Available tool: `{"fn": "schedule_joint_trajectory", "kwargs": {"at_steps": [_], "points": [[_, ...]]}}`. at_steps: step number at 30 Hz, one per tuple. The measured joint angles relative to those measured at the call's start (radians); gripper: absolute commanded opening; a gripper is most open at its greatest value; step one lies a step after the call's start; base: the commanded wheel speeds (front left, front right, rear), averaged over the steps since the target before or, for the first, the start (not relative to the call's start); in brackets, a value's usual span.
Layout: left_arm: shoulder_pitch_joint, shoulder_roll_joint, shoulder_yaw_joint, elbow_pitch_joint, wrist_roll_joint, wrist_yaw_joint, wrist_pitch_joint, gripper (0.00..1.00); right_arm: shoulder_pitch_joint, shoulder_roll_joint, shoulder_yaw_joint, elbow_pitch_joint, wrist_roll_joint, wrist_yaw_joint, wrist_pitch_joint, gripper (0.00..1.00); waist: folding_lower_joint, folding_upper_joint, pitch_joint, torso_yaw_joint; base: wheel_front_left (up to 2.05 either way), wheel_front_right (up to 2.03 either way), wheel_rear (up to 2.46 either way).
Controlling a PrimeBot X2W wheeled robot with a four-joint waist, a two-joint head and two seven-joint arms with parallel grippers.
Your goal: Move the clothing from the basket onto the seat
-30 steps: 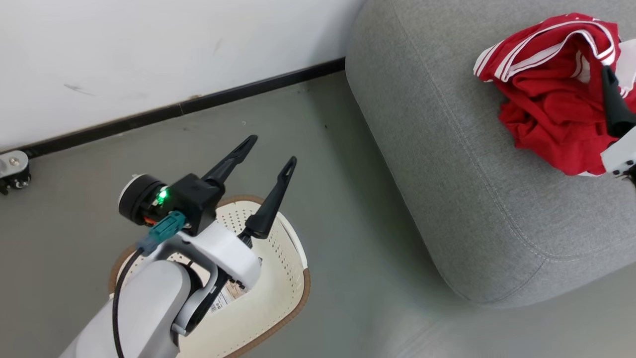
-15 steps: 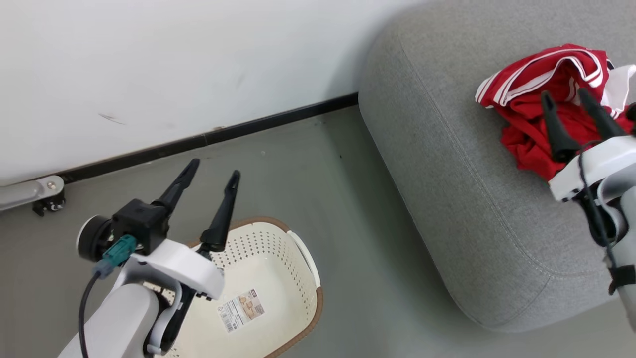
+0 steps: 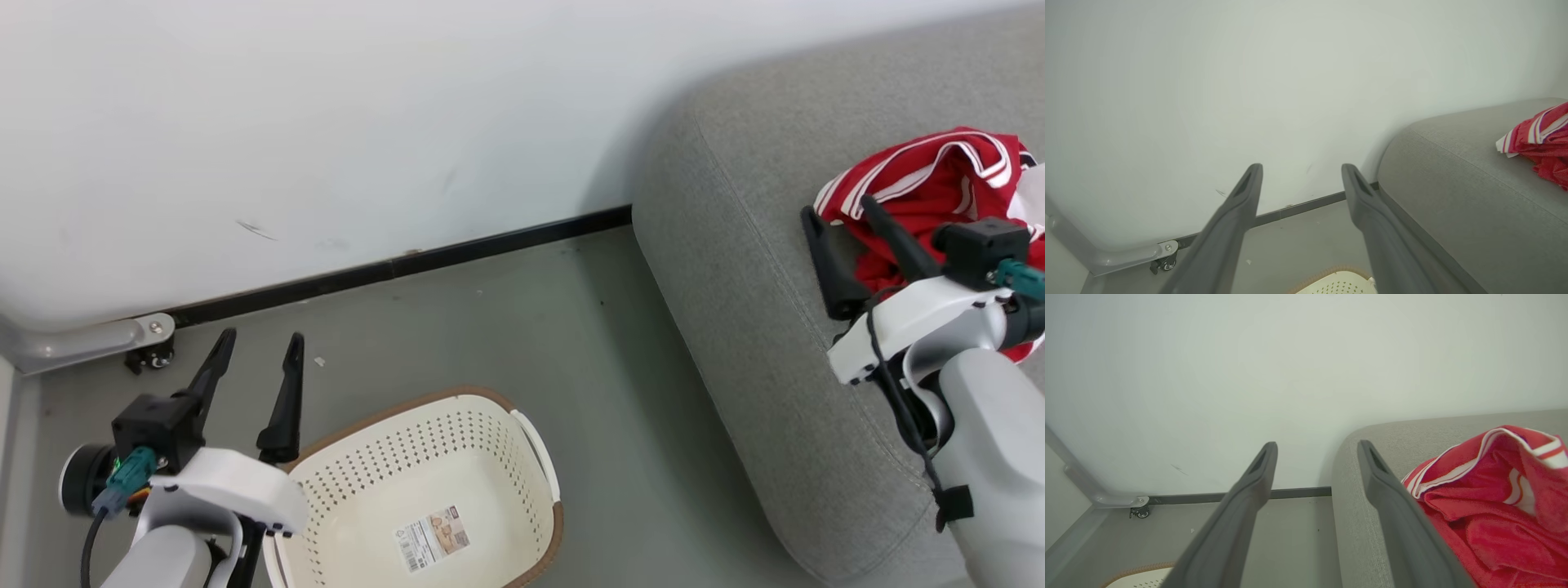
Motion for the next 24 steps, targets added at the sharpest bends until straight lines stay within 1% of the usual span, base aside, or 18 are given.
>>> {"fn": "schedule_joint_trajectory", "kwargs": {"at_steps": [5, 11, 14, 21, 24], "points": [[0.048, 0.001, 0.032, 0.015, -0.022, 0.026, -0.016, 1.0, 0.04, 0.032, -0.012, -0.024, -0.027, 0.0, 0.0, 1.0, 0.0, 0.0, -0.03, 0.023, 0.0, 0.0, 0.0], [0.101, -0.001, 0.068, 0.024, -0.045, 0.043, -0.03, 1.0, 0.096, 0.064, -0.033, -0.051, -0.053, 0.0, 0.0, 1.0, 0.0, 0.0, -0.065, 0.049, 0.0, 0.0, 0.0], [0.124, -0.002, 0.08, 0.026, -0.053, 0.044, -0.034, 1.0, 0.127, 0.077, -0.048, -0.069, -0.075, 0.0, 0.0, 1.0, 0.0, 0.0, -0.081, 0.063, 0.0, 0.0, 0.0], [0.176, -0.003, 0.096, 0.029, -0.059, 0.057, -0.043, 1.0, 0.215, 0.132, -0.093, -0.104, -0.104, 0.0, 0.0, 1.0, 0.0, 0.0, -0.115, 0.092, 0.0, 0.0, 0.0], [0.191, -0.001, 0.099, 0.033, -0.059, 0.065, -0.043, 1.0, 0.251, 0.14, -0.105, -0.117, -0.12, 0.0, 0.0, 1.0, 0.0, 0.0, -0.128, 0.103, 0.0, 0.0, 0.0]]}}
